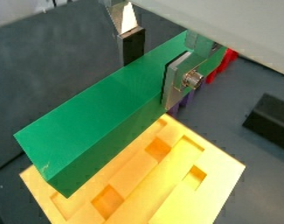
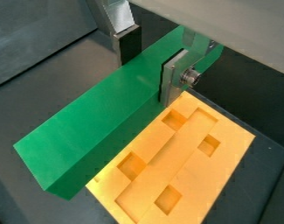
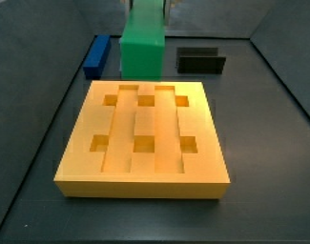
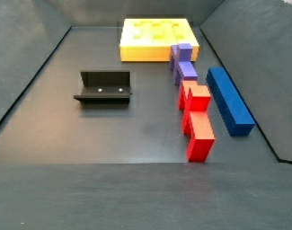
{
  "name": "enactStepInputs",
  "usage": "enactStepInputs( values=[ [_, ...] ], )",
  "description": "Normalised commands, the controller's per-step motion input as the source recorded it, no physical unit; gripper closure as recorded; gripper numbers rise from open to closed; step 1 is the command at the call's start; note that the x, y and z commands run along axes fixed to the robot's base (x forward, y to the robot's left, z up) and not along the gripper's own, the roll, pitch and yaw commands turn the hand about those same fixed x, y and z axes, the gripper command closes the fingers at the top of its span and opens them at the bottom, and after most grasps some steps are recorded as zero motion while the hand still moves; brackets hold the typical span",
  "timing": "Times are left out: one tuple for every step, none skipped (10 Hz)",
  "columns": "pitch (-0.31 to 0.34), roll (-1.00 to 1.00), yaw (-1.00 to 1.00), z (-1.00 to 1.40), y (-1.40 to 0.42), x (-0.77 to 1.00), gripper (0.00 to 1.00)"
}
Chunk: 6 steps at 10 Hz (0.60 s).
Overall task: Pick up the green object. Move up. Move to above the board. Insert the green object.
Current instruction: Insert the green object.
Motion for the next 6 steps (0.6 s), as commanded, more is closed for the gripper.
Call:
enactStepInputs(
  values=[
    [-0.181,-0.16,0.07,-0.63,-0.14,0.0,1.0],
    [-0.189,-0.03,0.05,-0.81,-0.13,-0.18,1.0],
    [-0.156,0.02,0.08,-0.93,-0.18,-0.31,1.0],
    [-0.123,0.15,0.05,-0.89,-0.22,-0.38,1.0],
    [-0.061,0.21,0.03,-0.8,-0.22,-0.27,1.0],
    [0.0,0.15,0.11,-0.57,-0.1,0.0,1.0]
  ],
)
